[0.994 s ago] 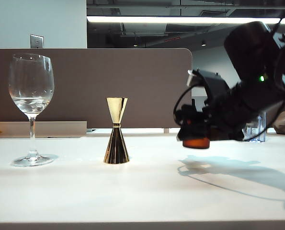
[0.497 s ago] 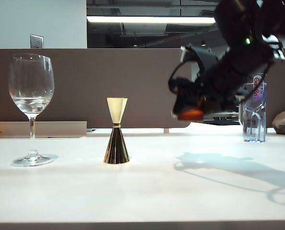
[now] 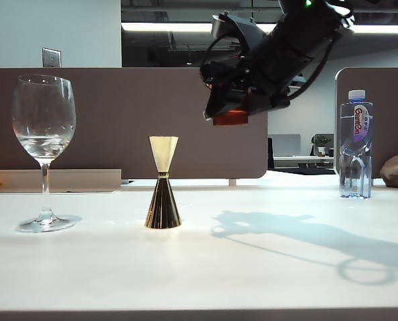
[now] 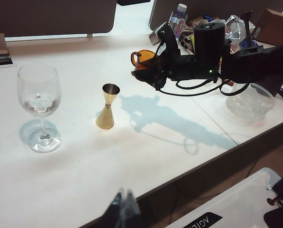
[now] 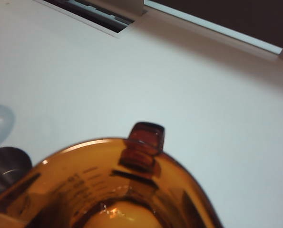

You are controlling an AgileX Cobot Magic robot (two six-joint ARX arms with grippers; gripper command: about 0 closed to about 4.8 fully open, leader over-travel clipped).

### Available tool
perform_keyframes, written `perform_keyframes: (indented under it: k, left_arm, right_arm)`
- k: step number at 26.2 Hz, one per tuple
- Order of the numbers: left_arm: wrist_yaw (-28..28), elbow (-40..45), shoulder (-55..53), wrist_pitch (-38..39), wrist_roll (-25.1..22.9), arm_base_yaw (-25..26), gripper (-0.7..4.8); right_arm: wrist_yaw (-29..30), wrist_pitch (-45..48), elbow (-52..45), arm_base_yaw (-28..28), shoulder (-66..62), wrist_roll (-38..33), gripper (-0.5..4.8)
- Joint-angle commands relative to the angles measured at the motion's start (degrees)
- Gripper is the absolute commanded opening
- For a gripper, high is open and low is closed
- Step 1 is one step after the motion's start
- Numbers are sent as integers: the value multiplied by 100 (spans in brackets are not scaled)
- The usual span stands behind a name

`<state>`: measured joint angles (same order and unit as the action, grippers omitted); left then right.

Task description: Pick up the small amber measuring cup and pour the water in it into the jigger, then pick up the jigger and pour the water in it into the wine glass.

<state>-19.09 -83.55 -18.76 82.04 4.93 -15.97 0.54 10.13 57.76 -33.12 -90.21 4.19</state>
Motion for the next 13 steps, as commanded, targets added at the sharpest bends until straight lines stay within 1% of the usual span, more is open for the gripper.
perform_keyframes:
  k: [1, 6, 13]
  left_arm:
    - [-22, -17, -4, 33, -2, 2, -2]
    - [-22, -17, -4, 33, -2, 2, -2]
    - [-22, -17, -4, 33, -2, 2, -2]
  right_arm:
    - [-219, 44, 162, -63, -33, 59, 48]
    - [-243, -153, 415, -138, -179, 83, 48]
    - [-533, -573, 887, -282, -498, 367, 48]
